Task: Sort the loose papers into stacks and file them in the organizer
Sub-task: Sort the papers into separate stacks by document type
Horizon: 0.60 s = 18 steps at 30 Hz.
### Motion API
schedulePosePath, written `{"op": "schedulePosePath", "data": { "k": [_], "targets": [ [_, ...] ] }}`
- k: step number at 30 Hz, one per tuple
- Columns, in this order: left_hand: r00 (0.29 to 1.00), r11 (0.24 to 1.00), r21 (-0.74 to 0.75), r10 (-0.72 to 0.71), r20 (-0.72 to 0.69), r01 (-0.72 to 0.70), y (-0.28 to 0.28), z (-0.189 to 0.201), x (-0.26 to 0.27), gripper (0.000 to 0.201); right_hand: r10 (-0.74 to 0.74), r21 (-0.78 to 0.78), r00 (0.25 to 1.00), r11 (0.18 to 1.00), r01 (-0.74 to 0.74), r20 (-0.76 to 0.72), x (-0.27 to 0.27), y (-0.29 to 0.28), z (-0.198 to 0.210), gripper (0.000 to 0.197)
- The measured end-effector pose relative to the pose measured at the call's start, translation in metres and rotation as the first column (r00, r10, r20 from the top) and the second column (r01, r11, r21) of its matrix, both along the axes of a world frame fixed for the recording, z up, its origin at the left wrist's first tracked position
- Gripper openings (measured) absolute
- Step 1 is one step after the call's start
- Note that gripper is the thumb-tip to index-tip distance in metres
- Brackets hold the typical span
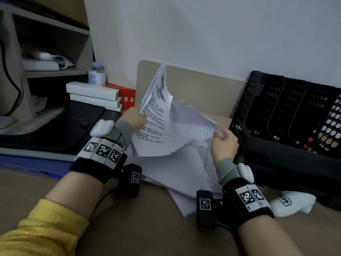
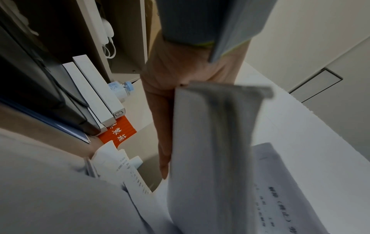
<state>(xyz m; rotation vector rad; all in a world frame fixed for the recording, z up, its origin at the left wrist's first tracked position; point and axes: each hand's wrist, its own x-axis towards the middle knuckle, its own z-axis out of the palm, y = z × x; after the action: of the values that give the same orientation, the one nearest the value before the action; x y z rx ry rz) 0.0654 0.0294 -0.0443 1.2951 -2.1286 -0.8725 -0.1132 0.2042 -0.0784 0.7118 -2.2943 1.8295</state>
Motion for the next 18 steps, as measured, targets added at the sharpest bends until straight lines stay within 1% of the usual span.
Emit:
{"op": "schedulePosePath", "data": {
  "k": [2, 5, 7, 8, 11, 14, 18],
  "targets": [
    [1.000, 1.000, 0.004, 0.001, -0.001, -0.001, -0.001, -0.001, 0.000, 0.039, -0.041, -0.122, 0.999, 0.992, 0.041, 0.000, -0.002, -0.001, -0.001, 0.013],
    [1.000, 1.000, -0.007, 0.004, 0.003, -0.004, -0.001, -0.001, 0.000, 0.039, -0.104, -0.249, 0.994, 0.964, 0.093, -0.031, -0.005, -0.001, -0.001, 0.020],
    [1.000, 1.000, -0.011, 0.009, 0.001, -0.009, 0.000, 0.000, 0.001, 0.039, -0.140, -0.303, 0.989, 0.945, 0.121, -0.041, -0.006, 0.000, 0.000, 0.021],
    [1.000, 1.000, -0.011, 0.012, -0.004, -0.012, 0.000, 0.000, 0.002, 0.038, -0.154, -0.320, 0.987, 0.938, 0.136, -0.033, -0.006, 0.001, 0.000, 0.020],
    [0.999, 1.000, -0.012, 0.005, -0.040, -0.006, 0.000, 0.001, 0.003, 0.031, -0.180, -0.350, 0.983, 0.922, 0.164, -0.015, -0.009, 0.003, -0.002, 0.026],
    [0.999, 0.998, -0.057, 0.001, -0.038, -0.003, 0.003, 0.002, 0.005, 0.021, -0.199, -0.356, 0.980, 0.918, 0.177, -0.025, -0.012, 0.001, -0.005, 0.029],
    [0.998, 0.996, -0.088, 0.032, -0.045, -0.035, 0.007, 0.003, 0.007, 0.024, -0.194, -0.364, 0.980, 0.916, 0.166, -0.041, -0.012, 0.001, -0.003, 0.030]
  ]
}}
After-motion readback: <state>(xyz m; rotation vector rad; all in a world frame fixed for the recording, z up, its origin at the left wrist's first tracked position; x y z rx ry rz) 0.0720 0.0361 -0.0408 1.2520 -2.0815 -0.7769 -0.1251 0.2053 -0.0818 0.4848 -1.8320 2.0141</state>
